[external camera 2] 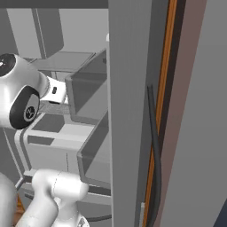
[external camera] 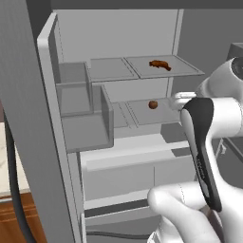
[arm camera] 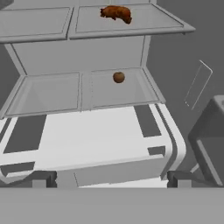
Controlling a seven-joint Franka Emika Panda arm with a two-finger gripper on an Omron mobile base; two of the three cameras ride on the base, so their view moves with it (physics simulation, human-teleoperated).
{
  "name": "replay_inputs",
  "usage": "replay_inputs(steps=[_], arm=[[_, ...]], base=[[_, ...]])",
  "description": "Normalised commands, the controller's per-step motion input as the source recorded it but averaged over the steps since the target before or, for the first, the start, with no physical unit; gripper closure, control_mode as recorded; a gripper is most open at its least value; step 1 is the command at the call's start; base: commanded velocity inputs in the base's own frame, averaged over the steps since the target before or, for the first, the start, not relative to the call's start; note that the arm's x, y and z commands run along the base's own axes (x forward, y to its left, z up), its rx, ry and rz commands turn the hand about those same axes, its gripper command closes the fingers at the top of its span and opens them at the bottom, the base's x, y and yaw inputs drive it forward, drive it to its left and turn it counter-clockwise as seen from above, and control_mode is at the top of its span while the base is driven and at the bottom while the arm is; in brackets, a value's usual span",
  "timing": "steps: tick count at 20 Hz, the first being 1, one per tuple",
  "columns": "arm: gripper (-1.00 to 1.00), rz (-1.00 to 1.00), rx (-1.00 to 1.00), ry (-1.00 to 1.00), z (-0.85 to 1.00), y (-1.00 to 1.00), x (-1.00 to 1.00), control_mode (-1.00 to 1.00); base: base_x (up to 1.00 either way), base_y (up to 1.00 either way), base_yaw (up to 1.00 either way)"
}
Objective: Open the fridge, remove the apple, lemon wedge, and chicken drumstick, and place them on any counter.
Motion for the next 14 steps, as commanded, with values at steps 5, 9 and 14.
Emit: replay_inputs(steps=[5, 9, 14], arm=[[-1.0, -0.08, 0.0, 0.0, 0.44, -0.08, 0.39, -1.0], [-1.0, -0.07, 0.0, 0.0, 0.32, -0.15, 0.44, -1.0], [-1.0, 0.0, 0.0, -0.02, -0.01, -0.28, 0.65, -1.0]], base=[[0.0, 0.0, 0.0], [0.0, 0.0, 0.0], [0.0, 0.0, 0.0]])
